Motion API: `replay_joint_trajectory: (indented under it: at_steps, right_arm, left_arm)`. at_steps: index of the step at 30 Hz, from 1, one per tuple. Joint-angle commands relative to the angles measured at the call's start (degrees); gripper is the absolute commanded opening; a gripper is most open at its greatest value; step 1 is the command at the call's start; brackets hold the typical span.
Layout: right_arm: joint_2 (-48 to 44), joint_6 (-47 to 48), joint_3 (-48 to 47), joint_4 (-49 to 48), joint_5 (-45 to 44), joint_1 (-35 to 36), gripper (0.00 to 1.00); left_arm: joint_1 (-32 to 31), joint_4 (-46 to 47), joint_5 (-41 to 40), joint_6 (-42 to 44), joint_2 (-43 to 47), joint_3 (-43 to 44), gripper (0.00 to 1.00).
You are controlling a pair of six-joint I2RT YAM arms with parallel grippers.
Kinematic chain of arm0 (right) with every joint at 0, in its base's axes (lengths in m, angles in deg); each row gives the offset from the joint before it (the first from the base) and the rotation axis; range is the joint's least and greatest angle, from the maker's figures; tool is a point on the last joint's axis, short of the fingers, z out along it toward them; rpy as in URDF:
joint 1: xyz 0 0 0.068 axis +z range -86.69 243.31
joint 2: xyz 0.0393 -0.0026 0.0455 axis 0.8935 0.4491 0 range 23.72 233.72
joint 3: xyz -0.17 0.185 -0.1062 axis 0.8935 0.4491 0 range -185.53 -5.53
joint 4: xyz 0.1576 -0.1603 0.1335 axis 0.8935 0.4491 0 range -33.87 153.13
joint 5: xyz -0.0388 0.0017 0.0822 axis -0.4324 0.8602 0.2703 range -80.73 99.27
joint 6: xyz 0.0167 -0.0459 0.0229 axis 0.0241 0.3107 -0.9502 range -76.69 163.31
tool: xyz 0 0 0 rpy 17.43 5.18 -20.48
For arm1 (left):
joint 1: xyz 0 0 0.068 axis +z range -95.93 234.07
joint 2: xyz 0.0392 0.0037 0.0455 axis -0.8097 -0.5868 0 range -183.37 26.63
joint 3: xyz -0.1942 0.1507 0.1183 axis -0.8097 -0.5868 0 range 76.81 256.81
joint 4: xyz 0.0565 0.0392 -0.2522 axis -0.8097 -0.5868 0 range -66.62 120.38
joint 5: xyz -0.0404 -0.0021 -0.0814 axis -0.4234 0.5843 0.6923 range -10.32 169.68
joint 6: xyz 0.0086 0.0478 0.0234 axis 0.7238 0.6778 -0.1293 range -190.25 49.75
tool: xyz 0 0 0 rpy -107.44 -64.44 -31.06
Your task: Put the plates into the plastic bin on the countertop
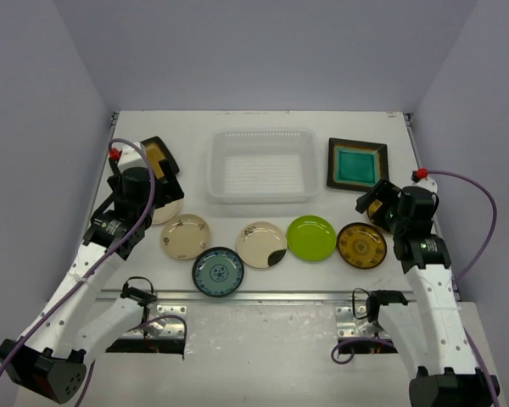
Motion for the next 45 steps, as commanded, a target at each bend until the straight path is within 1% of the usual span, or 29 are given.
replay_joint_trajectory:
  at_steps: [1, 3, 6, 9, 12, 14, 16, 17, 19, 22, 25, 29, 32, 39, 45]
  right_arm:
    - [-0.70, -6.40, 3.12, -6.36, -0.12, 0.09, 0.99]
    - [-0.43, -9.84, 5.54, -9.77, 1.44, 0.09, 0.99]
    - [0.18, -14.73, 9.80, -19.00, 3.17, 0.09, 0.99]
    - [3.74, -20.37, 13.04, -26.12, 3.94, 0.09, 0.99]
    - [9.04, -27.14, 15.37, -35.13, 3.28, 0.18, 0.99]
    - [16.32, -29.78, 15.47, -41.27, 4.33, 0.18, 0.99]
    - [22.76, -32.04, 12.24, -42.68, 4.85, 0.46, 0.99]
    - [23.17, -32.81, 12.12, -43.20, 4.54, 0.74, 0.99]
    - [29.80, -34.80, 10.52, -46.08, 2.85, 1.32, 0.99]
    - [34.58, -39.02, 9.63, -50.28, -0.55, 1.38, 0.99]
    - [38.62, -42.96, 8.44, -50.92, -3.70, 3.15, 0.98]
    - [45.15, -48.75, 7.03, -51.43, -6.33, 3.90, 0.95]
    - [50.04, -51.03, 5.95, -55.28, -6.95, 4.04, 0.93]
    - [56.02, -55.58, 4.23, -56.87, -11.44, 4.23, 0.88]
    - [64.15, -59.70, 0.96, -56.88, -13.07, 4.10, 0.82]
  left_arm:
    - [-0.70, 2.10, 0.84, -0.45, 0.40, 0.01, 1.00]
    - [-0.70, 2.13, 1.64, -0.47, 0.44, -0.02, 1.00]
    - [-0.70, 2.28, 2.32, -0.62, 0.74, -0.24, 1.00]
    - [-0.70, 2.79, 2.51, -0.51, 1.59, -0.57, 1.00]
    - [-0.70, 3.44, 2.62, -0.24, 2.50, -1.23, 1.00]
    - [-0.70, 3.57, 2.82, -0.04, 2.51, -1.43, 1.00]
    - [-0.70, 3.51, 2.96, 0.16, 2.51, -1.49, 1.00]
    - [-0.70, 3.52, 3.04, 0.17, 2.60, -1.57, 1.00]
    - [-0.70, 3.65, 3.10, 0.25, 2.68, -1.57, 1.00]
    - [-0.61, 3.87, 3.31, 0.51, 2.77, -1.66, 1.00]
    - [-0.61, 4.12, 3.57, 0.60, 2.86, -1.74, 1.00]
    - [-0.61, 4.21, 3.81, 0.76, 2.86, -1.74, 1.00]
    - [-0.61, 4.31, 3.99, 0.85, 2.69, -1.74, 1.00]
    - [-0.61, 4.57, 4.18, 0.95, 2.84, -1.83, 1.00]
    - [-0.61, 4.72, 4.62, 1.04, 2.77, -1.85, 1.00]
